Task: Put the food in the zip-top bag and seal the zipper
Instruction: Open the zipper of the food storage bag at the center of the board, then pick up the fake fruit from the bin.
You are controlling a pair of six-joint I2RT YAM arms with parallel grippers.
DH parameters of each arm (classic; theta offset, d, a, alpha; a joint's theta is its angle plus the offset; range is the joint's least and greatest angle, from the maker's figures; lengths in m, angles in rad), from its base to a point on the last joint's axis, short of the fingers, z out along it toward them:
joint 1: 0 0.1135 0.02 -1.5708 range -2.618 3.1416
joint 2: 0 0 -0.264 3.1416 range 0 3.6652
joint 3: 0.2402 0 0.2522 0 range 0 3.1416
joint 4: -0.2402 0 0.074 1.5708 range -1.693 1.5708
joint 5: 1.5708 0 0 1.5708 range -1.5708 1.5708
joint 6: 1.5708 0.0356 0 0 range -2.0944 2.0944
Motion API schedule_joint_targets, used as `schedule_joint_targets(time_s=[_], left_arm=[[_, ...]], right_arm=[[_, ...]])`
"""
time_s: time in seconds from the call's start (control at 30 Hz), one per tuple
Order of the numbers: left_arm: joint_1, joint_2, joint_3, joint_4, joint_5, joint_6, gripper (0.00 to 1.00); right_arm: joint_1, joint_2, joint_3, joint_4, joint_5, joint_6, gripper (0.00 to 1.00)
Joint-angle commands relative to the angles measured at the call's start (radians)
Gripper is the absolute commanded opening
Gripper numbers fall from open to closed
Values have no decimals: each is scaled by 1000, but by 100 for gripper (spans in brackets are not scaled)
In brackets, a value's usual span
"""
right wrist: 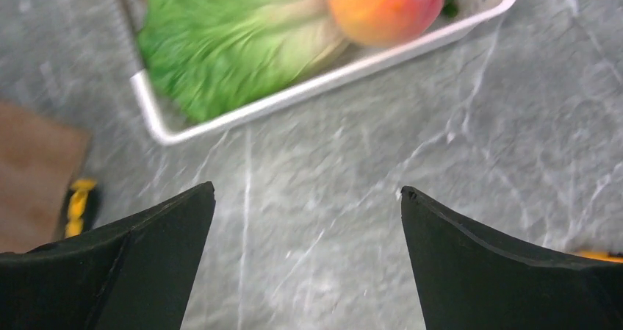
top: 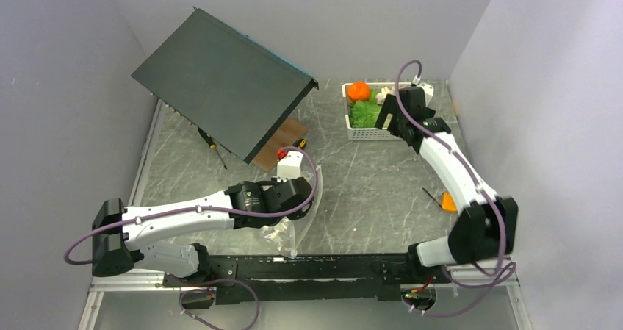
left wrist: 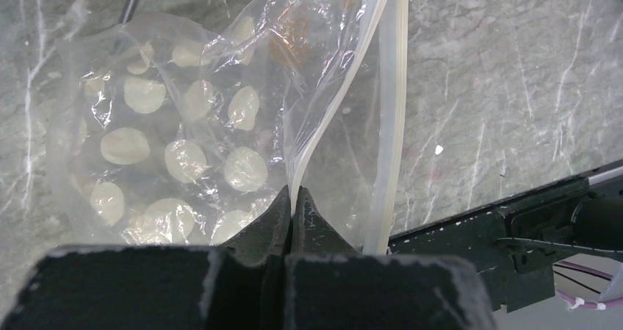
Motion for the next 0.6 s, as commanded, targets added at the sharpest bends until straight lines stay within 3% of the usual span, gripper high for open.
schedule_joint_targets(time_s=[0.0, 0.2, 0.4, 0.57], left_arm=[[5, -20, 6, 65, 43, 36, 0], [6, -21, -13, 98, 69, 43, 0], [10, -11, -7, 115, 85, 63, 0], [11, -3, -1, 121, 98, 70, 0]], right_arm=[[-111, 201, 127, 137, 37, -77, 99], [-175, 401, 272, 112, 103, -148, 99], [-179, 498, 316, 153, 143, -262, 99], [-185, 544, 330, 215, 74, -346, 99]])
